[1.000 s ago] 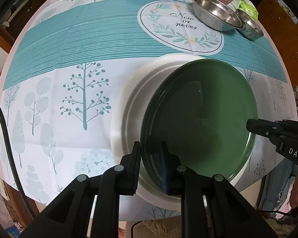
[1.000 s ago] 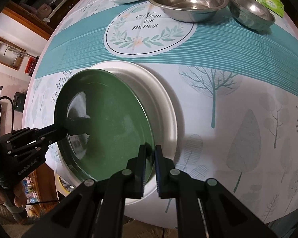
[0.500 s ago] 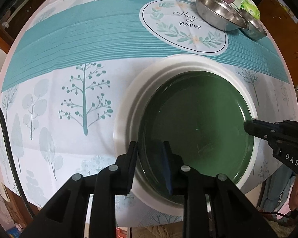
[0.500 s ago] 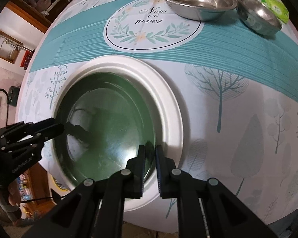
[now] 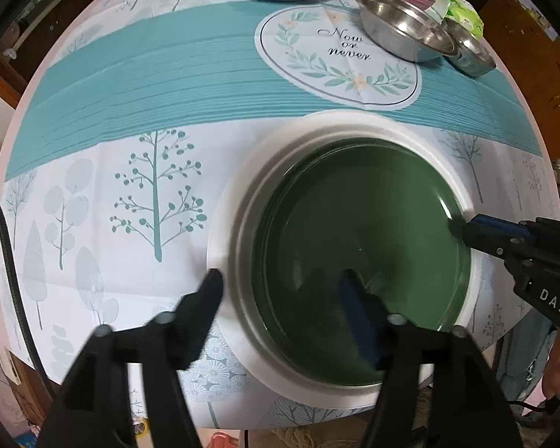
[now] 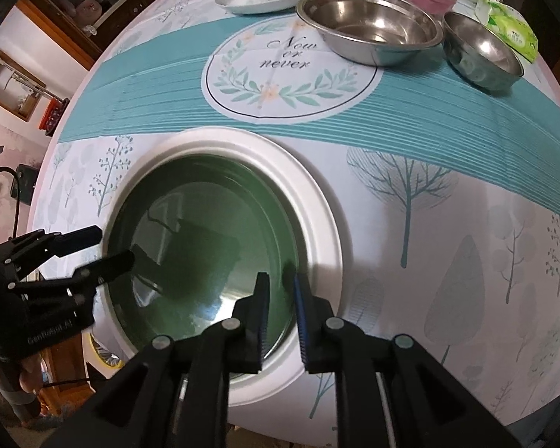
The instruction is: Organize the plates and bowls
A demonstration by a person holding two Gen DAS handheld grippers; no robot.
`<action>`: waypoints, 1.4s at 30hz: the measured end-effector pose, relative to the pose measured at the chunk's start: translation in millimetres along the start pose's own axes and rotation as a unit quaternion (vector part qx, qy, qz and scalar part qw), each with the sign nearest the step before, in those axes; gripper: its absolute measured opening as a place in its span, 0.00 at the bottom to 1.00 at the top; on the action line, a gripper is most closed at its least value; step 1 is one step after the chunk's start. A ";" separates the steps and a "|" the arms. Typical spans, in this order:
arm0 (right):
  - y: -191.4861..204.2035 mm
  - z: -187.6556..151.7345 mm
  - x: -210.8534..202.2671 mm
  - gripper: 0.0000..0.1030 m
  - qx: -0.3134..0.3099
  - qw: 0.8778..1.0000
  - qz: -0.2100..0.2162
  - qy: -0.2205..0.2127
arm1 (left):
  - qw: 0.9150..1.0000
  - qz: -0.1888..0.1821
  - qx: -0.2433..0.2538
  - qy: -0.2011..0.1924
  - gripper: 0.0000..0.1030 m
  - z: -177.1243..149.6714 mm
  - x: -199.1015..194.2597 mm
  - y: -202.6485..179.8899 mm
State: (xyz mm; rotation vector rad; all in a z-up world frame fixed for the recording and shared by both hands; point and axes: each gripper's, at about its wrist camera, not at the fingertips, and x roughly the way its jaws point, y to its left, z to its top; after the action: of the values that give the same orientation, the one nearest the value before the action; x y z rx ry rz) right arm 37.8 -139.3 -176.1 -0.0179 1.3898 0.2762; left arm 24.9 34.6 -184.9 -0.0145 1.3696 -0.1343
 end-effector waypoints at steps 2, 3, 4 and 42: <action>0.4 0.0 -1.9 0.15 0.000 1.000 0.001 -0.002 | 1.000 -0.003 0.000 -0.004 0.65 1.8 -3.3 -1.9; 0.6 -0.1 -3.1 0.17 -0.001 1.000 0.004 -0.003 | 1.000 -0.005 0.000 -0.003 0.67 3.2 -4.5 -2.9; 1.0 0.0 -4.1 0.18 -0.002 1.000 0.006 -0.004 | 1.000 -0.007 -0.002 -0.004 0.70 3.9 -6.4 -3.0; 16.6 115.7 -164.1 0.48 -0.105 0.971 -0.011 -0.215 | 0.961 0.085 0.020 -0.262 0.75 118.1 -205.3 5.5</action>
State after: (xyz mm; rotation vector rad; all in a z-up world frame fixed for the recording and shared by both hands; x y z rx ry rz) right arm 121.2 -133.0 7.2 -0.1406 0.9257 0.3834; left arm 101.0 53.5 38.6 0.0961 0.8326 -0.0096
